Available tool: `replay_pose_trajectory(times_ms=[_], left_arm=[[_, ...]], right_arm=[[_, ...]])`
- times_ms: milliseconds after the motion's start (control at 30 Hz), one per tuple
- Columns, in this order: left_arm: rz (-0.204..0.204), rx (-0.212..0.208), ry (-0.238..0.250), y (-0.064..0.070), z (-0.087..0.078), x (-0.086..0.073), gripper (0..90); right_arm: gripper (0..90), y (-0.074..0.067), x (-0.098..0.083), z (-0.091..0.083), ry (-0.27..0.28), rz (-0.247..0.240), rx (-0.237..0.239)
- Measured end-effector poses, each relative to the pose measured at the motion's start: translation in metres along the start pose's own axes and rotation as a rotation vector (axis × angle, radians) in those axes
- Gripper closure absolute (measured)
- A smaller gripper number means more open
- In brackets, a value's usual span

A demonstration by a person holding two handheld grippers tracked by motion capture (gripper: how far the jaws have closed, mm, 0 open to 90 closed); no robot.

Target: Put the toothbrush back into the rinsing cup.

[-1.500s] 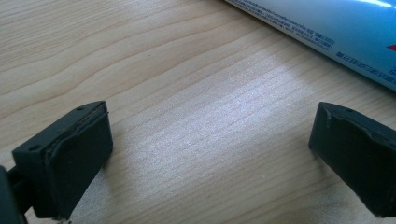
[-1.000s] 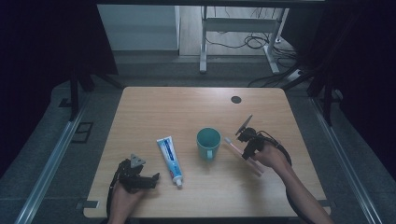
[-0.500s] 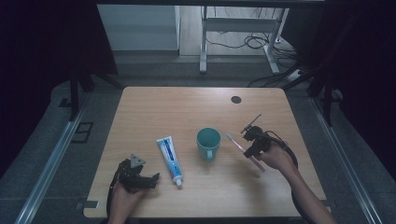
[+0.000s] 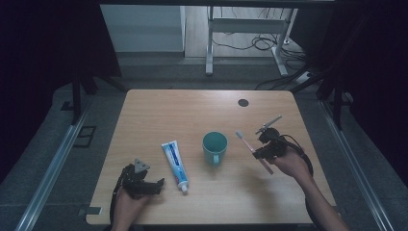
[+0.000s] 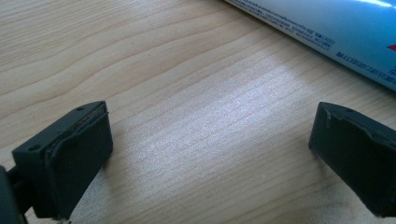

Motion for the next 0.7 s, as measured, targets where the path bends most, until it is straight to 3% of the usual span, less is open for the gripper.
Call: replay_pose_trajectory(times_ms=[700], left_arm=[[0.001,0.000,0.000,0.000,0.000,0.000,0.0]], right_arm=[[78.8,-0.001,0.004,-0.025,0.265,0.007,0.032]])
Point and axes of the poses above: each handheld gripper's, and its own axes: z roughly forward along the jaws, x roughly out of its top, y roughly to its right, the point moved 5 cm from there along z, roughly forward along the jaws, and after that the axes turned 4 degrees about -x, right-handed, at the moved point
